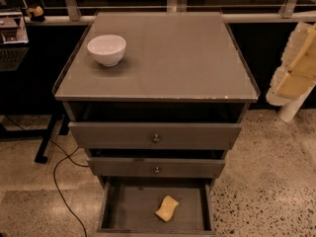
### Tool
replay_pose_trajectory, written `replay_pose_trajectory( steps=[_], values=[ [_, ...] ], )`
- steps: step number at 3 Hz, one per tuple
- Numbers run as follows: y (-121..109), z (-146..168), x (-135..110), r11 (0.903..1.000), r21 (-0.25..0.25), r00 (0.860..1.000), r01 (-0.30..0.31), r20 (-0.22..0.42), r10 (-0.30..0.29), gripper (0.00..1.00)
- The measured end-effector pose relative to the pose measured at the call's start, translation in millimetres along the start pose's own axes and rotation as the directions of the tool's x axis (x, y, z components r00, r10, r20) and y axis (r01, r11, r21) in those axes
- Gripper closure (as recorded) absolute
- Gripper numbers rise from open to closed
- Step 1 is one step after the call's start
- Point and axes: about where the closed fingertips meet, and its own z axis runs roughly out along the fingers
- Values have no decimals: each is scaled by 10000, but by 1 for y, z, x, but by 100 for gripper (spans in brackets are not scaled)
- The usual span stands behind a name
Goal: Pick sponge from bottom drawer and place on counter
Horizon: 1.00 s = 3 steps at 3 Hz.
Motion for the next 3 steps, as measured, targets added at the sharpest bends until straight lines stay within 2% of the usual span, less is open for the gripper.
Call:
replay_pose_trajectory(
  steps=[1, 2, 3],
  values=[
    [1, 9, 7, 9995, 147, 9974, -290, 669, 279, 0],
    [7, 52, 59, 9933, 128, 9814, -1153, 1562, 1119, 0],
    [3, 96, 84, 9818, -329, 9435, -1869, 2723, 1888, 0]
  ],
)
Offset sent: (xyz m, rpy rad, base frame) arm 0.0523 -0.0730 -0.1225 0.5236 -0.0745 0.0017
